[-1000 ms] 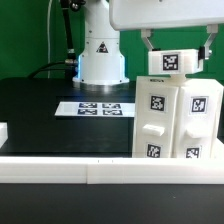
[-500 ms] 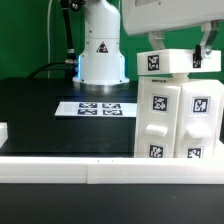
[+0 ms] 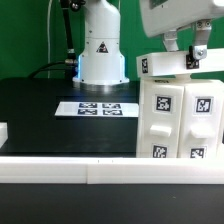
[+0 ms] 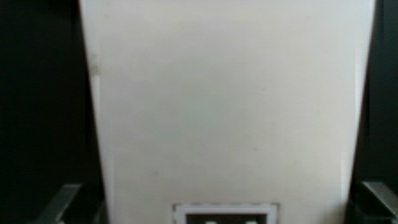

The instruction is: Assemble cabinet

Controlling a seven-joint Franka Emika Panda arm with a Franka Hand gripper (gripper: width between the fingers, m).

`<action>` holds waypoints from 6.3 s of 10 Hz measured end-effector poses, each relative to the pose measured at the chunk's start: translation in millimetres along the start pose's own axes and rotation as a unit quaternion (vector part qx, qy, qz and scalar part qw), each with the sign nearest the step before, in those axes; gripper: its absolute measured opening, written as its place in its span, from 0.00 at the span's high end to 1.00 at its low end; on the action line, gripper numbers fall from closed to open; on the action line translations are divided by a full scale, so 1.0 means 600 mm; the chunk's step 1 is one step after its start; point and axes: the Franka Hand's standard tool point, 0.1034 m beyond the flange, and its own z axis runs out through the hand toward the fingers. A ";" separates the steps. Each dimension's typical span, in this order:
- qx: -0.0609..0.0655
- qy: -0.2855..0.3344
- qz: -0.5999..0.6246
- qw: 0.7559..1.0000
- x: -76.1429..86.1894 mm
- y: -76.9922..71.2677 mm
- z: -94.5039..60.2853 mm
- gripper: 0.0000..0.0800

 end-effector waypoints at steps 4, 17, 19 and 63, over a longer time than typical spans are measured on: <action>0.006 -0.002 0.120 0.993 -0.004 -0.006 0.001 0.30; 0.009 -0.021 0.011 1.000 -0.029 -0.019 -0.039 0.00; 0.005 -0.020 -0.093 0.995 -0.035 -0.022 -0.041 0.00; -0.054 -0.021 -0.920 0.388 -0.003 -0.004 0.005 0.30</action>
Offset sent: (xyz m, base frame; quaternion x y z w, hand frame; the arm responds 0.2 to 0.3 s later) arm 0.0023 -0.0043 -0.0069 -0.0332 0.0367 0.1772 0.9829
